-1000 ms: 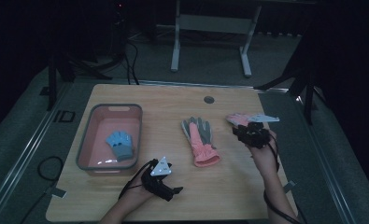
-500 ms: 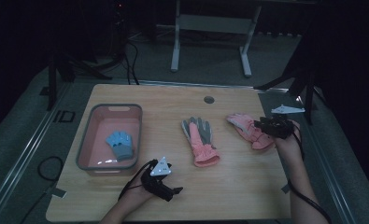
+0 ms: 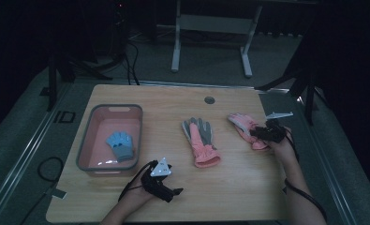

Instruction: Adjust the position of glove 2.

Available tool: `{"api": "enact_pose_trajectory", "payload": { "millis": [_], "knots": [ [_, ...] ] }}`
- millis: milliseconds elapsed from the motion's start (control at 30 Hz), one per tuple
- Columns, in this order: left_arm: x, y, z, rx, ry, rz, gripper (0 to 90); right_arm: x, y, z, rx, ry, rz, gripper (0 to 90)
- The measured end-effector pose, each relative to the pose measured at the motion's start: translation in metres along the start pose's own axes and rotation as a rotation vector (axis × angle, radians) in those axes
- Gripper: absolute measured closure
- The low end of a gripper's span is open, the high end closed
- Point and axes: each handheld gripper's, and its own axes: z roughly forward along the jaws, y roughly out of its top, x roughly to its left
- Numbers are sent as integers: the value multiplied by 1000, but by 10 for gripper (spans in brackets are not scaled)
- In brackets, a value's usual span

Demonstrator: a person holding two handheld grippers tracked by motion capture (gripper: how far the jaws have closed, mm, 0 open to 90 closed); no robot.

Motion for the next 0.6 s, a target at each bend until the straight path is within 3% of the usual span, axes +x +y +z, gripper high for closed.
{"api": "enact_pose_trajectory", "payload": {
  "millis": [33, 67, 167, 300, 400, 500, 600],
  "knots": [
    [0, 0, 0, 0, 0, 0, 39, 0, 0, 0, 0, 0, 0, 654],
    [0, 0, 0, 1, -2, -5, 39, 2, 1, 2, 22, 6, 9, 743],
    [0, 0, 0, -4, -1, -9, 39, 6, 1, 2, 29, -14, 26, 834],
    [-2, -1, -1, -4, 0, -6, 39, 16, -1, -4, -16, -57, 111, 887],
    [-2, 0, -1, -3, 1, -4, 39, 35, 3, -19, -56, -129, 171, 892],
    [-2, 0, 0, -1, 4, -1, 39, 54, 10, -40, -134, -142, 257, 892],
    [-2, 0, -1, 1, 5, 5, 39, 77, 17, -59, -180, -186, 287, 892]
  ]
}}
